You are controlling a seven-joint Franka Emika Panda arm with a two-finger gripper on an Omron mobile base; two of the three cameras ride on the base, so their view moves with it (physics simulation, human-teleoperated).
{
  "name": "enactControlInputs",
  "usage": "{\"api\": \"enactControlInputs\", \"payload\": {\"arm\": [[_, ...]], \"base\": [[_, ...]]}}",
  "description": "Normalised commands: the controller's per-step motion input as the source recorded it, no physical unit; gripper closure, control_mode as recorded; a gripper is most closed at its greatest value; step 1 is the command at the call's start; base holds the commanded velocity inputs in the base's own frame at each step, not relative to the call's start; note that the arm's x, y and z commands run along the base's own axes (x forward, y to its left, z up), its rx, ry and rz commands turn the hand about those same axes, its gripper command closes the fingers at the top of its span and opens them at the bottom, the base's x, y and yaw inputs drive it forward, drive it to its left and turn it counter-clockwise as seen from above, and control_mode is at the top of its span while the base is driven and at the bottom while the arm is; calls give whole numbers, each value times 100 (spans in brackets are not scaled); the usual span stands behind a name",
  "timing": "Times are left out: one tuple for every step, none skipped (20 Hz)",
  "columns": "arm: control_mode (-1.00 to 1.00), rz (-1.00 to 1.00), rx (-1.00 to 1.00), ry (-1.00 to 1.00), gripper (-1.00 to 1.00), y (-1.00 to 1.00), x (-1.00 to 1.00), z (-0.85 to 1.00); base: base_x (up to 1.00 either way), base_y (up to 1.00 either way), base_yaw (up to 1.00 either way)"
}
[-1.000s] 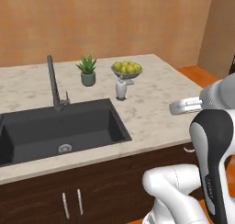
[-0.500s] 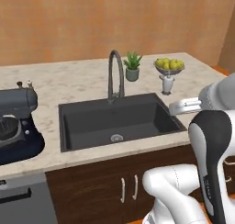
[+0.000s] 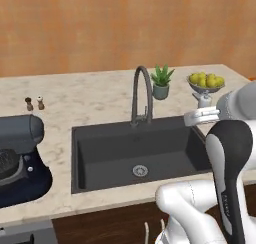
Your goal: Navigate to the sink.
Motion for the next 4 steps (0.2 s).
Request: {"api": "enactControlInputs", "payload": {"arm": [[100, 0, 0, 0, -100, 0, 0, 0], [100, 0, 0, 0, -100, 0, 0, 0], [100, 0, 0, 0, -100, 0, 0, 0], [100, 0, 0, 0, -100, 0, 0, 0]], "base": [[100, 26, 0], [100, 19, 0], [100, 3, 0], [100, 19, 0]]}}
